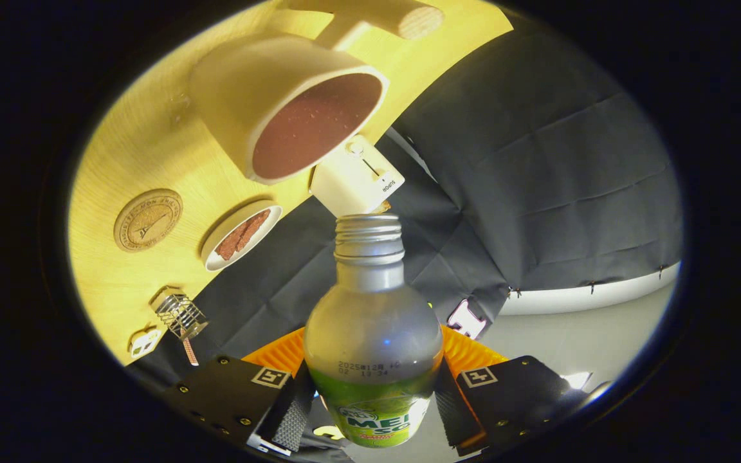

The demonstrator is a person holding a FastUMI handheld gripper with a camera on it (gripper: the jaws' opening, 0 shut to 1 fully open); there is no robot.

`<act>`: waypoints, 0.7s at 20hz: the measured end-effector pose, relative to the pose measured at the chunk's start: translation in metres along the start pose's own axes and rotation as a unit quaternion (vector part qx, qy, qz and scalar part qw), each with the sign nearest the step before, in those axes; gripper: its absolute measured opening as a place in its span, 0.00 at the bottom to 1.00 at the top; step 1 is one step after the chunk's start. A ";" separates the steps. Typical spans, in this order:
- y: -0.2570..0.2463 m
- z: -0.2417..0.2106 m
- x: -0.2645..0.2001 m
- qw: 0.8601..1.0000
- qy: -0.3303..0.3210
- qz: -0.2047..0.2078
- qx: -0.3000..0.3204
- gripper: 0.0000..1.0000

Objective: Take the bottle from table, then pour the juice into the cup, finally place the bottle on the coaster

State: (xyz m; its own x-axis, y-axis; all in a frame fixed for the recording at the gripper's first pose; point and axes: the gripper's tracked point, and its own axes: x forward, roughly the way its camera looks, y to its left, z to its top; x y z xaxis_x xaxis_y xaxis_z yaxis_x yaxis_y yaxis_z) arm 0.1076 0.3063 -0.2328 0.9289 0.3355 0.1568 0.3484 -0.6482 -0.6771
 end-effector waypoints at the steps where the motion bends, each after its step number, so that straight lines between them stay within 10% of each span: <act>1: 0.001 0.001 0.000 1.000 0.000 0.002 0.007 0.81; 14: 0.017 0.003 -0.007 0.994 0.009 0.022 0.108 0.81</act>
State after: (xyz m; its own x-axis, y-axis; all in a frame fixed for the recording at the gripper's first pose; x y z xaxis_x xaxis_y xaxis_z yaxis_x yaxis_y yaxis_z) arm 0.1067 0.2948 -0.2478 0.9455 0.2962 0.1353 0.2739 -0.4986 -0.8224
